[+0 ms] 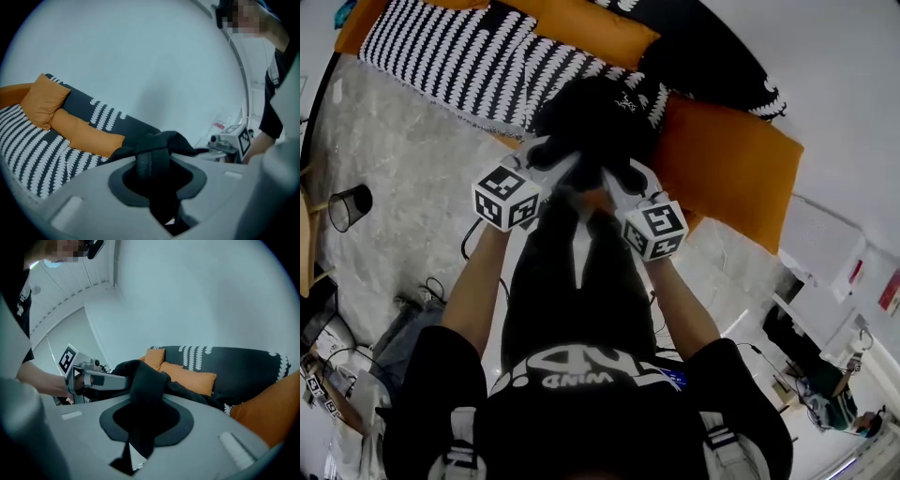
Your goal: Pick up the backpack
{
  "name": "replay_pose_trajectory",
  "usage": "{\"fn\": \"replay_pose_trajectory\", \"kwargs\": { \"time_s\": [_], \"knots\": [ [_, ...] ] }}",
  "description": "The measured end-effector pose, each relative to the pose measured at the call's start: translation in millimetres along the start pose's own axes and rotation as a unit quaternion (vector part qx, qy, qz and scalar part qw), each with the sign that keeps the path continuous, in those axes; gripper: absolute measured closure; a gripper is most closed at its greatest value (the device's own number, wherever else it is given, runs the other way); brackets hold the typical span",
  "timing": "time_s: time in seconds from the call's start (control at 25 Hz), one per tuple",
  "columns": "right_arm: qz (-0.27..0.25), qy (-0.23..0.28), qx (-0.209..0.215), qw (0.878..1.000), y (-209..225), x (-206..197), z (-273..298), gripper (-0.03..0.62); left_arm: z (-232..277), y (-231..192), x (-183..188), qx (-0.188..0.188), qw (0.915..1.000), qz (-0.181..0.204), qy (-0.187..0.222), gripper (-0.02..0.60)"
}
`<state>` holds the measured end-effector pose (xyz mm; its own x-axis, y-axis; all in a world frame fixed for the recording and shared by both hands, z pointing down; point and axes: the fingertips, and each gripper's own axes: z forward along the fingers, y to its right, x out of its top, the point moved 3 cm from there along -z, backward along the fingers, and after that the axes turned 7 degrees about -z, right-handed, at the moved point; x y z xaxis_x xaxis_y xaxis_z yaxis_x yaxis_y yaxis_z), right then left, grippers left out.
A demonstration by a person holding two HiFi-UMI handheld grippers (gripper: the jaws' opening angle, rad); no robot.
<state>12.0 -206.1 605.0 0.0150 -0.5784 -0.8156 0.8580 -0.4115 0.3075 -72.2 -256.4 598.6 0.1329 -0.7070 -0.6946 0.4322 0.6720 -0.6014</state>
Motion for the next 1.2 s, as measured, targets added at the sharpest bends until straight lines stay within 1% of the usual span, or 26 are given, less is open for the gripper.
{"fn": "replay_pose_trajectory", "kwargs": {
  "time_s": [0.08,0.2,0.32,0.44,0.56,0.68,0.8,0.92,1.04,1.2],
  "knots": [
    [0.002,0.008,-0.005,1.0,-0.3,15.1,-9.4,0.533,-4.0,12.4,13.9,0.002,1.0,0.002,0.004,0.488],
    [0.012,0.017,-0.001,1.0,-3.1,31.2,-32.3,0.533,-8.6,38.9,29.2,0.01,0.9999,0.01,0.001,0.49],
    [0.024,0.022,0.013,0.999,-9.2,43.1,-57.3,0.533,-14.7,67.0,39.8,0.019,0.9997,0.016,0.003,0.492],
    [0.023,0.024,0.035,0.999,-24.2,58.4,-74.7,0.533,-32.1,88.2,50.3,0.024,0.9995,0.017,0.011,0.494],
    [0.004,0.033,0.057,0.998,-50.5,83.6,-94.8,0.533,-63.8,114.8,65.9,0.026,0.999,0.022,0.029,0.494],
    [-0.023,0.05,0.071,0.996,-74.1,109.5,-125.4,0.531,-92.3,152.5,80.9,0.03,0.9974,0.03,0.059,0.494],
    [-0.056,0.069,0.08,0.993,-89.4,128.0,-156.4,0.531,-110.7,189.2,90.1,0.038,0.9944,0.043,0.089,0.494],
    [-0.084,0.084,0.091,0.989,-100.6,145.1,-175.5,0.531,-125.4,212.7,100.1,0.04,0.9912,0.054,0.114,0.494],
    [-0.099,0.097,0.103,0.985,-109.8,157.2,-189.3,0.531,-137.3,229.9,106.8,0.04,0.9887,0.061,0.131,0.494],
    [-0.105,0.104,0.12,0.982,-116.1,157.2,-208.9,0.531,-143.8,252.6,100.5,0.045,0.9865,0.06,0.146,0.495]
  ]
}}
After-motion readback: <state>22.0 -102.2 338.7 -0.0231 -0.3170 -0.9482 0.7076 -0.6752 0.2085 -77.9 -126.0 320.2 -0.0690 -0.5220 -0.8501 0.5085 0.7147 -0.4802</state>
